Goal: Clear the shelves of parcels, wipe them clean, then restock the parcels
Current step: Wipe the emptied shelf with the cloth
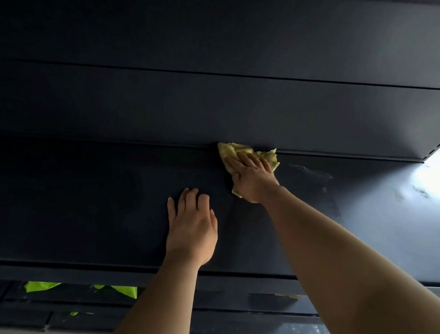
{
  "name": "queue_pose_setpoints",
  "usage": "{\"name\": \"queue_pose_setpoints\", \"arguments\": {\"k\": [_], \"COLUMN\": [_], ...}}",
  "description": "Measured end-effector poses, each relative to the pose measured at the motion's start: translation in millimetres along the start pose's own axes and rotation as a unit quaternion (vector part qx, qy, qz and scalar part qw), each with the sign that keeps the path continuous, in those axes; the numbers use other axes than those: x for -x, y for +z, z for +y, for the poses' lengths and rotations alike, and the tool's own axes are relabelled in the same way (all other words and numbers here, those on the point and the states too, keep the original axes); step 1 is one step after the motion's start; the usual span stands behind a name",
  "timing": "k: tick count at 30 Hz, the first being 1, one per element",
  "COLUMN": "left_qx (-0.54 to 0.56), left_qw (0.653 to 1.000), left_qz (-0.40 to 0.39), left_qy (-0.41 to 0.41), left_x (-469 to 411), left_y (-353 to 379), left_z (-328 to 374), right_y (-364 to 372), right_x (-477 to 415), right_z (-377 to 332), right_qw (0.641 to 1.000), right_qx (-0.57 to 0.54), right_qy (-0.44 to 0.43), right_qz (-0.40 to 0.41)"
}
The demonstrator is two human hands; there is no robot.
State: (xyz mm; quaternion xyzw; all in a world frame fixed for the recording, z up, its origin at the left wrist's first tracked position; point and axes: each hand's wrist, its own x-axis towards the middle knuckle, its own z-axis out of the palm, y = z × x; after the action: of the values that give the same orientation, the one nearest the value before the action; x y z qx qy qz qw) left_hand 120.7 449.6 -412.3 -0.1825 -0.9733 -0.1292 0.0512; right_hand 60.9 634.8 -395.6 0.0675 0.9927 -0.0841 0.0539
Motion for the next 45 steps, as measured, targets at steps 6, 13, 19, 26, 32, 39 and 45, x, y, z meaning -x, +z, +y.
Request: {"name": "queue_pose_setpoints", "arguments": {"k": [6, 13, 19, 26, 32, 39, 45], "left_qx": [0.012, 0.001, -0.003, -0.003, 0.019, -0.010, -0.034], "left_qw": [1.000, 1.000, 1.000, 1.000, 1.000, 0.993, 0.992], "left_qz": [0.011, 0.011, 0.009, -0.008, -0.015, -0.084, -0.095], "left_qy": [0.001, -0.003, 0.002, 0.008, 0.019, 0.080, 0.080], "left_x": [-1, -1, -1, -1, 0, -1, -4], "left_y": [2, 4, 3, 3, -1, 1, 2], "left_z": [-3, -4, -4, -4, -2, -5, -6], "right_y": [-16, -13, -1, 20, 17, 20, 36], "right_x": [8, 61, 94, 110, 141, 183, 188], "right_z": [61, 119, 91, 9, 49, 83, 11], "right_qw": [0.992, 0.961, 0.942, 0.964, 0.967, 0.941, 0.971], "right_qx": [0.007, -0.034, -0.031, -0.025, -0.038, -0.049, 0.000], "right_qy": [0.126, 0.275, 0.333, 0.264, 0.249, 0.332, 0.236], "right_qz": [0.003, 0.013, 0.024, 0.011, 0.029, 0.034, 0.039]}}
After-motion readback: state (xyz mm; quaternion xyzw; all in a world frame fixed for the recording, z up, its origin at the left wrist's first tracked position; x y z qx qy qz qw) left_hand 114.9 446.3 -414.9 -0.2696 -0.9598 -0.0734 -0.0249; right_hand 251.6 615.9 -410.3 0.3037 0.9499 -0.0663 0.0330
